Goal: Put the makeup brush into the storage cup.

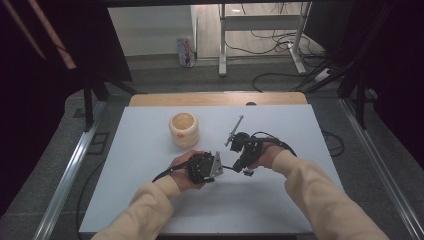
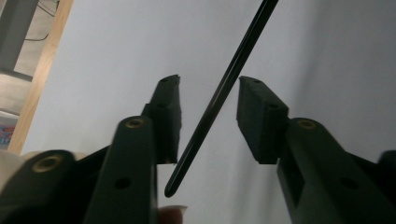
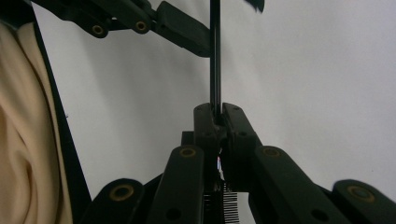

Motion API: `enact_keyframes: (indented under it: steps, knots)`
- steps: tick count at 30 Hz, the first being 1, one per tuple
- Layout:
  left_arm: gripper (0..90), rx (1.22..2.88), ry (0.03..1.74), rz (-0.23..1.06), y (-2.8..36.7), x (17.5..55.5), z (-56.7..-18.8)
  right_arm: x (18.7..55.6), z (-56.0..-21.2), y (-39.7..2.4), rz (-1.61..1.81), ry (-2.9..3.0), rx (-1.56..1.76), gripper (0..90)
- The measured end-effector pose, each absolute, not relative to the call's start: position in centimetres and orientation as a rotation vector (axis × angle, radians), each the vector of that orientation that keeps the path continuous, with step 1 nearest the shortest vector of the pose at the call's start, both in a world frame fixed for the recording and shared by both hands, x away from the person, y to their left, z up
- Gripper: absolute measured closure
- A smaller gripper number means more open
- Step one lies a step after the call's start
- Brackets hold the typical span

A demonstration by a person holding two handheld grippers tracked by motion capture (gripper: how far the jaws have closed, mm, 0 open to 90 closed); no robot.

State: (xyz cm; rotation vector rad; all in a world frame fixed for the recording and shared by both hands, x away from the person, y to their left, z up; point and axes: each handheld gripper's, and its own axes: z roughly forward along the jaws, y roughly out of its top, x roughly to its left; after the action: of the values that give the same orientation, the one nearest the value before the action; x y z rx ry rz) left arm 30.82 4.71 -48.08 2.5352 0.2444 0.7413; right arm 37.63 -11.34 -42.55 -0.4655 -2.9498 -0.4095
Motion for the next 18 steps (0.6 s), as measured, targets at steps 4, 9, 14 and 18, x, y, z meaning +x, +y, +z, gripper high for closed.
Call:
enact_keyframes:
  steps: [4, 9, 14, 18]
  knots:
    - [74.5, 2.558, 0.189, 0.759, 4.63, 30.85, -48.1, 37.77, -42.53, -11.07, -0.392, -2.951, -0.458, 85.4]
    - [80.7, 2.58, 0.144, 0.732, 4.56, 30.64, -48.51, 38.02, -42.48, -10.97, -0.386, -2.936, -0.445, 85.4]
    - [83.5, 2.594, 0.109, 0.665, 4.56, 30.75, -48.65, 38.2, -42.38, -10.98, -0.393, -2.917, -0.434, 85.4]
    - [85.2, 2.601, 0.083, 0.624, 4.61, 30.68, -48.66, 38.25, -42.36, -10.97, -0.388, -2.912, -0.415, 85.0]
